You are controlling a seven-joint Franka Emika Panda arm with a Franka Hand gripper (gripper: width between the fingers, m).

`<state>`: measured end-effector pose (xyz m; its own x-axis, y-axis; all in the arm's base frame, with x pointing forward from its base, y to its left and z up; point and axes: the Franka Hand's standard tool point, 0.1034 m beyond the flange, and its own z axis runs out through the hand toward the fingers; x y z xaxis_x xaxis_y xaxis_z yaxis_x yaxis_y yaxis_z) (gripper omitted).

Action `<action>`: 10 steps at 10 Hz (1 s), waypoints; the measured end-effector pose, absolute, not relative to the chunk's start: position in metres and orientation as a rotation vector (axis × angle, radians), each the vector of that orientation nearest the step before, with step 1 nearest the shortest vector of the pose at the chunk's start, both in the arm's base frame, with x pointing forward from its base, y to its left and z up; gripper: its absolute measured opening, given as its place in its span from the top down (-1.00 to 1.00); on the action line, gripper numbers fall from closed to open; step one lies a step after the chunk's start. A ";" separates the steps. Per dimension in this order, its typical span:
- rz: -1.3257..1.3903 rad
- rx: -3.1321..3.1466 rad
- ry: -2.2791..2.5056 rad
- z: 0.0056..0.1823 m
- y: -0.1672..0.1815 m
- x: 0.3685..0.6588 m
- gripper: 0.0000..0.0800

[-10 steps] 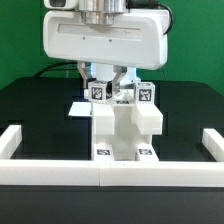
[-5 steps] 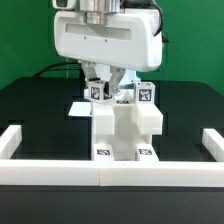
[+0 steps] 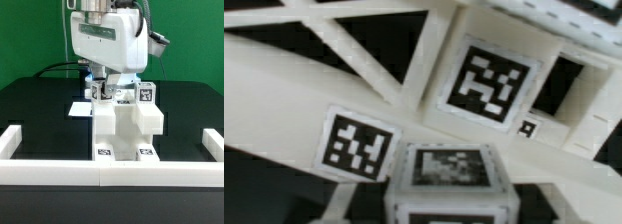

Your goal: Assemble chair

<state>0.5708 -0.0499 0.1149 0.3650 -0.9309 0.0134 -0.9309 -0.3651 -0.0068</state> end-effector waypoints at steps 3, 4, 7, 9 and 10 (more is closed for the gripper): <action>0.023 2.441 -1.978 0.115 -0.048 0.571 0.28; 0.021 2.371 -2.064 0.114 -0.048 0.571 0.28; 0.016 2.238 -2.214 0.114 -0.046 0.571 0.28; -0.019 2.330 -2.103 0.115 -0.046 0.570 0.08; -0.029 2.376 -2.046 0.115 -0.045 0.571 -0.35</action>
Offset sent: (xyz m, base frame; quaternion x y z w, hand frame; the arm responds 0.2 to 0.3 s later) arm 0.0000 0.0000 0.0000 0.0000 0.0000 0.1938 0.9810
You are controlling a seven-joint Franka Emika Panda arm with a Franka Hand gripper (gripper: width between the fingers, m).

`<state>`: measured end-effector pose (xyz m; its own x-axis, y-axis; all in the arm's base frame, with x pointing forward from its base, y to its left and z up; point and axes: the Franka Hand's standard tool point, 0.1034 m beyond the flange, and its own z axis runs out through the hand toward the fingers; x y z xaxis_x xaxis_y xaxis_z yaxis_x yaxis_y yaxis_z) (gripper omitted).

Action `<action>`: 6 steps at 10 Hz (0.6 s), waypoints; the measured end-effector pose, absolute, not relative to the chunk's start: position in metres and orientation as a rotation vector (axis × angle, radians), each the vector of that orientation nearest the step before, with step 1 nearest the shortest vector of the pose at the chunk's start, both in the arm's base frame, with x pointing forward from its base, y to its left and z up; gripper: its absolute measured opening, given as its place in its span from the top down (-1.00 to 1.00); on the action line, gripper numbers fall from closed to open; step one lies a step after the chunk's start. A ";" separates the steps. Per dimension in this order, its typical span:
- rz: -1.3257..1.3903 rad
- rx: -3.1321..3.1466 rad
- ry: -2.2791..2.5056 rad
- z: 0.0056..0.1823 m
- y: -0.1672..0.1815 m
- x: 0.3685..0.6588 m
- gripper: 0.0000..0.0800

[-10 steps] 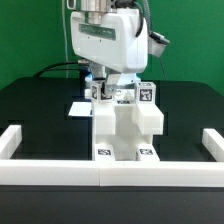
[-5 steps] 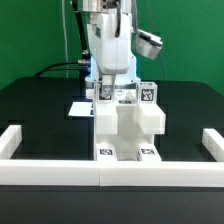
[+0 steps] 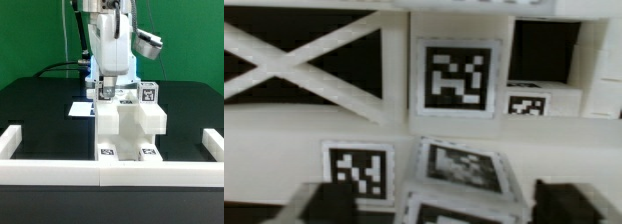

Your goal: Assemble chair

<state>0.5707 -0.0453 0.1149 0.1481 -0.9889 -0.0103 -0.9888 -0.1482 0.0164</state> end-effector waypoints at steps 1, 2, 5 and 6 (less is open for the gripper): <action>-0.030 2.484 -1.914 0.115 -0.045 0.571 -0.54; -0.030 2.593 -1.766 0.115 -0.046 0.571 -0.54; -0.030 2.808 -1.404 0.114 -0.046 0.571 -0.62; -0.031 2.839 -1.341 0.114 -0.046 0.571 -0.62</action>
Offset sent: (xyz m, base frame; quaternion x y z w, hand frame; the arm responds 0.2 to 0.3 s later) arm 0.0045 0.0005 0.0024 -0.0169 0.0064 -0.2411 0.9703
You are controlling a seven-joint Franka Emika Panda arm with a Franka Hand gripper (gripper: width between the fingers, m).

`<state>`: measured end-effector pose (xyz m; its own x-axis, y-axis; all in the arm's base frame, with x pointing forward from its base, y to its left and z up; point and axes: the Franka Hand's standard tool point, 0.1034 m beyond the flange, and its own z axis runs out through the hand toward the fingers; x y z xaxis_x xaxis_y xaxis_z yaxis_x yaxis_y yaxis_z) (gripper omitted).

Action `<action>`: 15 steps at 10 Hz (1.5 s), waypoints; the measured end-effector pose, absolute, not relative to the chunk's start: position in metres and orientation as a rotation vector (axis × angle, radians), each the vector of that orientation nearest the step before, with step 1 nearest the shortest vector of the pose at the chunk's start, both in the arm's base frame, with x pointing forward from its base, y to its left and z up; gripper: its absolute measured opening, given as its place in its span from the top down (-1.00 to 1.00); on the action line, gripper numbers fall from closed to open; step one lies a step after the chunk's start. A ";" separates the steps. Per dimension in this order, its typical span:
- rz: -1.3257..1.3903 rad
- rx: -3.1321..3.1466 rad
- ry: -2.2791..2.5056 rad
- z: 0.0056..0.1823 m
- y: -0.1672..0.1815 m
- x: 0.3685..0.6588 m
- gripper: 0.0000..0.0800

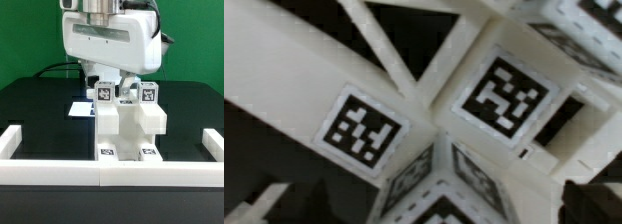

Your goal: Assemble chair

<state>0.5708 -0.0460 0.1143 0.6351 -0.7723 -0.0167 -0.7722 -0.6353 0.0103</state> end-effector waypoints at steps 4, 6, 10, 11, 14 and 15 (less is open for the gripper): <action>-0.028 3.018 -0.874 0.114 -0.049 0.571 -0.62; -0.025 3.065 -0.693 0.115 -0.049 0.571 -0.62; -0.022 3.123 -0.299 0.115 -0.051 0.572 -0.62; -0.023 3.128 -0.178 0.115 -0.051 0.572 -0.62; -0.022 3.131 -0.094 0.115 -0.052 0.572 -0.35; -0.022 3.131 -0.096 0.115 -0.052 0.572 0.00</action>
Offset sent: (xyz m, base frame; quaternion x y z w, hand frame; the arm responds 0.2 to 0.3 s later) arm 0.0003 0.0003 0.0003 0.0038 -0.0028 -0.1948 0.9808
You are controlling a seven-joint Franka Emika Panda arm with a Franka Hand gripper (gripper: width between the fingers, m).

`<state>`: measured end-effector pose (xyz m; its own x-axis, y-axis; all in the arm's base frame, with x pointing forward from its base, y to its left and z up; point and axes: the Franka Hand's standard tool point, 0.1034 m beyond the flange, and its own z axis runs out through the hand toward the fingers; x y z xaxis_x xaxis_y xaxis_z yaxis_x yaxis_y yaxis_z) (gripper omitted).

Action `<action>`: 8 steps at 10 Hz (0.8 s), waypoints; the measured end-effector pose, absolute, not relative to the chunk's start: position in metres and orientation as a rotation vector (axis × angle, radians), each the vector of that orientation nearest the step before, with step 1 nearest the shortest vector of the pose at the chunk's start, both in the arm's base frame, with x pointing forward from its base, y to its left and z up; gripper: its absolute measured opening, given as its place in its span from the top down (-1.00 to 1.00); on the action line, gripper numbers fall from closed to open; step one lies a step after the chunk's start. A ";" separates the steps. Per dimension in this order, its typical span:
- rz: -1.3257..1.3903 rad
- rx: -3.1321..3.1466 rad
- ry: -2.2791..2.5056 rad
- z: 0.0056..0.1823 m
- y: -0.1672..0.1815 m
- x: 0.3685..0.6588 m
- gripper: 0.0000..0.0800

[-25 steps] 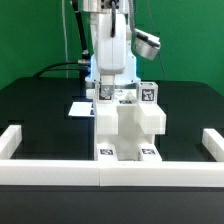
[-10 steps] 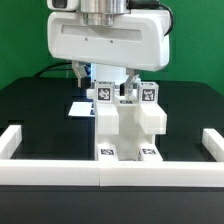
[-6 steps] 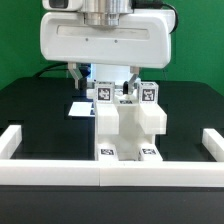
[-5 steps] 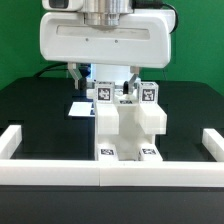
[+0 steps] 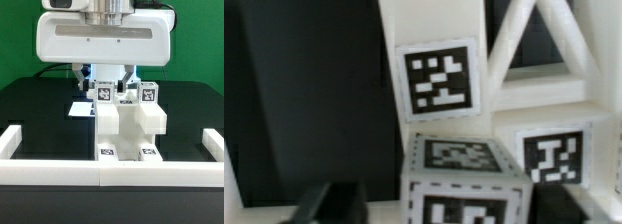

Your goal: Assemble chair

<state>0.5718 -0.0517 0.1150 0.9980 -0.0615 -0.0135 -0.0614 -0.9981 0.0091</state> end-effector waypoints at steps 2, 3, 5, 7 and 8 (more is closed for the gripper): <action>-0.021 3.129 -0.159 0.115 -0.052 0.572 0.29; -0.021 3.123 -0.250 0.115 -0.051 0.572 0.29; -0.020 3.101 -0.444 0.115 -0.051 0.572 0.29; -0.019 3.056 -0.684 0.115 -0.051 0.572 0.29; -0.019 3.033 -0.777 0.115 -0.051 0.572 0.29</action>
Offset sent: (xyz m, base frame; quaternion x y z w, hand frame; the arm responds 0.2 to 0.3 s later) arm 0.0000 0.0000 0.0000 0.0000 0.0000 0.1938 0.9810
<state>0.5718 -0.0511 0.1148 0.8768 -0.4807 -0.0090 -0.4806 -0.8769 0.0128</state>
